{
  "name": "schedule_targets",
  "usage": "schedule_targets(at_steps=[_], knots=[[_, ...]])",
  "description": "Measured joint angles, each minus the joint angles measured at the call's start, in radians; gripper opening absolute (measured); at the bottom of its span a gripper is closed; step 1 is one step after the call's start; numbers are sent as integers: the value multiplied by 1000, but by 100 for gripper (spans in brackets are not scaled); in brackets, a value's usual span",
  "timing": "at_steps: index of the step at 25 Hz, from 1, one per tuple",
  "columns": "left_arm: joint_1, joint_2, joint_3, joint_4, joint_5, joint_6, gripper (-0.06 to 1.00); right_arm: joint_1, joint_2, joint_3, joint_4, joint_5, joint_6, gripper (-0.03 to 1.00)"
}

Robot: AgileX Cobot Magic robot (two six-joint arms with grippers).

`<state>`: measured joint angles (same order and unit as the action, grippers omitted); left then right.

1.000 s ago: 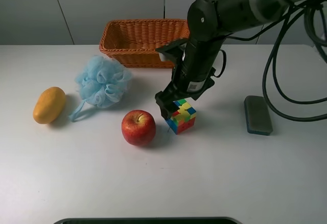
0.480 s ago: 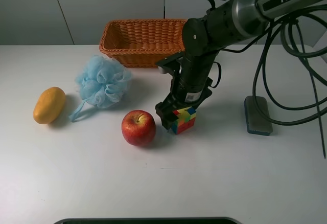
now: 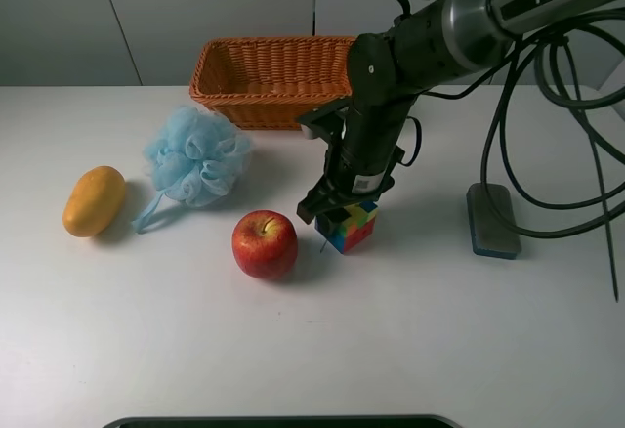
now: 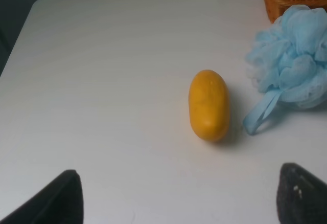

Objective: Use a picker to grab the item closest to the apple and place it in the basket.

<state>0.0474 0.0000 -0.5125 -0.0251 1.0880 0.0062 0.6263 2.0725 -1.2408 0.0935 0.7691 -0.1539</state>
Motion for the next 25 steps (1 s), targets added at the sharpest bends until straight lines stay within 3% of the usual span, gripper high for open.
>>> schedule_targets(at_steps=[7,13,25], knots=[[0,0,0,0,0,0,73,0,0,-215,-5,269,0,44],[0,0,0,0,0,0,73,0,-45,-359,-7,410,0,44],[0,0,0,0,0,0,73,-25,-12,-729,-26,454,44,44]])
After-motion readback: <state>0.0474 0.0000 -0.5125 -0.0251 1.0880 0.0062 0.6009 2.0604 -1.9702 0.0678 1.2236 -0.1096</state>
